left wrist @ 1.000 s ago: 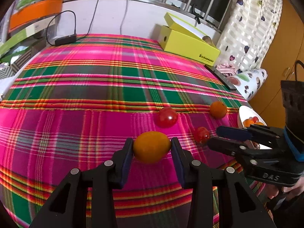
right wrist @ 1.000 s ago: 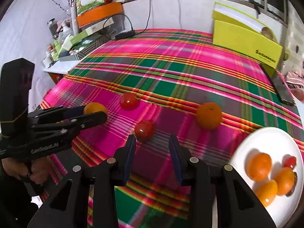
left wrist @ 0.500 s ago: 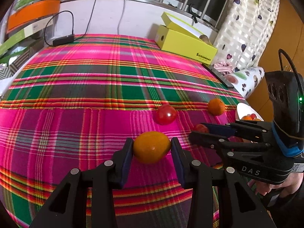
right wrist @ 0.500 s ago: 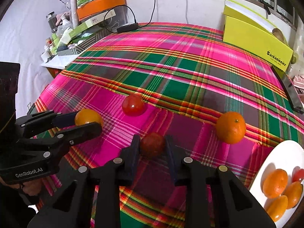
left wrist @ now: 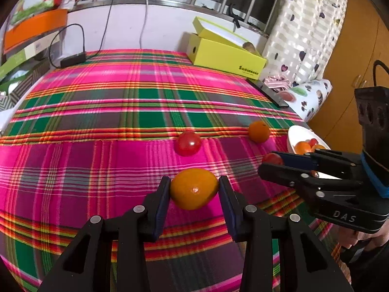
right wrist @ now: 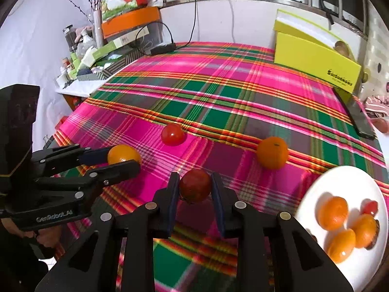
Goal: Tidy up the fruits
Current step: 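Carry the yellow-orange fruit over the plate with the left tool while the right tool carries the tomato there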
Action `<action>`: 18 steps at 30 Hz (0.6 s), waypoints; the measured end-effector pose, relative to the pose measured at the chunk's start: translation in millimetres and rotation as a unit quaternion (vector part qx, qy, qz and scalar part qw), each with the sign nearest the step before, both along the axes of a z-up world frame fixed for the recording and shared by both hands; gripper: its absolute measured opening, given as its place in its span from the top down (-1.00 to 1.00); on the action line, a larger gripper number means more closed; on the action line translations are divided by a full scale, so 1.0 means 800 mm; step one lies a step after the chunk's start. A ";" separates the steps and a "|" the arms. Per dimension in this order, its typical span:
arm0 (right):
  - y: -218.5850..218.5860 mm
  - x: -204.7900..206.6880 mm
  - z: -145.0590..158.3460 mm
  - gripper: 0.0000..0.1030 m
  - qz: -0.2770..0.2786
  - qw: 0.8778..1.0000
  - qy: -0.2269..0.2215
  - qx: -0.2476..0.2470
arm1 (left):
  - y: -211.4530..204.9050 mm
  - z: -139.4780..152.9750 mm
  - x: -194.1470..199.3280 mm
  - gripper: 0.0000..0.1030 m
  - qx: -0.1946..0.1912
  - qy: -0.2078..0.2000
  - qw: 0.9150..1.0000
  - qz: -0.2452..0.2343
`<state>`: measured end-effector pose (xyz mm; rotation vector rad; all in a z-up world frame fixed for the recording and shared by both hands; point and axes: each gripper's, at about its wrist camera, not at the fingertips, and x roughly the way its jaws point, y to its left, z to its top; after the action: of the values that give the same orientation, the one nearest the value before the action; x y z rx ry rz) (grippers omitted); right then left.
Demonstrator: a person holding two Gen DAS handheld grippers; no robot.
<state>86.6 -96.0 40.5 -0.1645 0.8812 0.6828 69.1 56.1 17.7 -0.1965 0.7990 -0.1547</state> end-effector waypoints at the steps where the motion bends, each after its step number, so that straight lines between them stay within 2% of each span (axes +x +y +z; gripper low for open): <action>1: -0.003 -0.003 0.002 0.47 -0.001 1.000 -0.002 0.001 | -0.003 0.002 -0.001 0.05 0.001 -0.001 1.000 -0.002; 18: -0.085 -0.035 0.024 0.47 -0.060 0.998 -0.019 0.019 | -0.074 0.026 -0.010 0.05 0.012 -0.018 0.998 -0.067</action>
<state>58.4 -164.1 59.4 -0.0887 0.8332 0.5816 60.7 -2.7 38.8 -0.1178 0.7772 -0.2743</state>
